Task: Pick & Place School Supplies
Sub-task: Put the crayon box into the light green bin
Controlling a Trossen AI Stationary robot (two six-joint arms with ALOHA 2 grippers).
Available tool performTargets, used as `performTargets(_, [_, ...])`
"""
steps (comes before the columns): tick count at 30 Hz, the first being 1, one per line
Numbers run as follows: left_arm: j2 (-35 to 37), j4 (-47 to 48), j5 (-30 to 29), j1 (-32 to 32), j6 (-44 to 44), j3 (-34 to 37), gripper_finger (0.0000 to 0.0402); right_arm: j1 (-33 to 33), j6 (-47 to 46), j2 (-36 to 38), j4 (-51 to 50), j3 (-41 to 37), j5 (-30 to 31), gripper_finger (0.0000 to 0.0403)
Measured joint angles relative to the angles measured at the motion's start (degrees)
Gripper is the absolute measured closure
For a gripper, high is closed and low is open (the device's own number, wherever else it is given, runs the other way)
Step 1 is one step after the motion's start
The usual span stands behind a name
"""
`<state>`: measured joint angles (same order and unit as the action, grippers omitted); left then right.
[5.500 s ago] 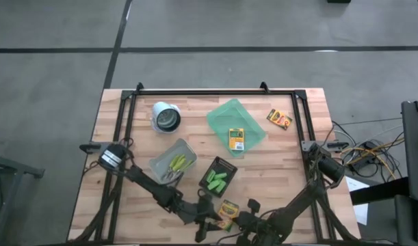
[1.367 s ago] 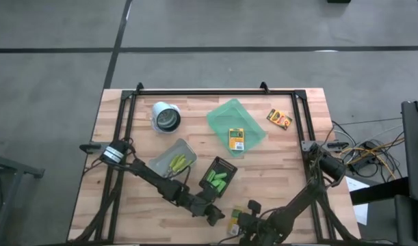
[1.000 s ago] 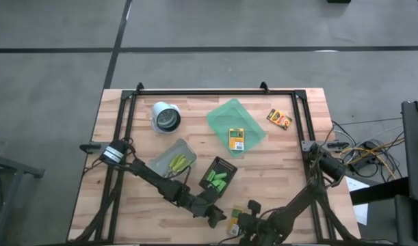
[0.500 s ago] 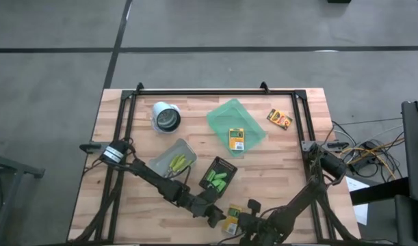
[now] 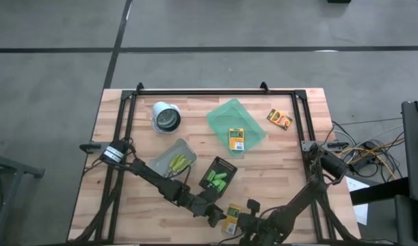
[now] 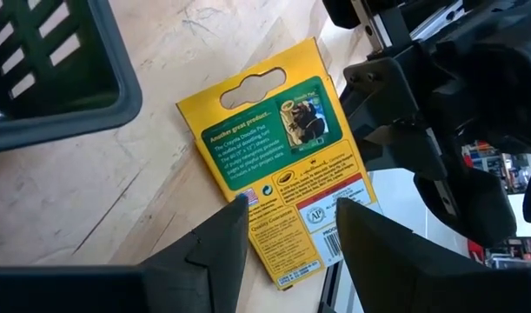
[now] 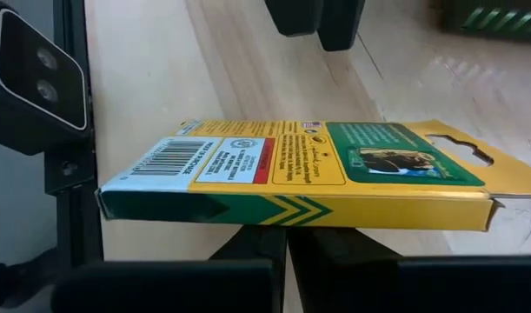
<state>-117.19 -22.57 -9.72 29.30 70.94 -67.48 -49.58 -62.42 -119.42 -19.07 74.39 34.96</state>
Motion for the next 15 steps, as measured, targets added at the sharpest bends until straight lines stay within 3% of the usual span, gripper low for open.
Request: performTargets(15, [-0.44,-0.28,0.76,-0.35,-1.64,-0.69,0.0221,2.51,8.43,0.09,0.14,1.94,0.13,0.0394])
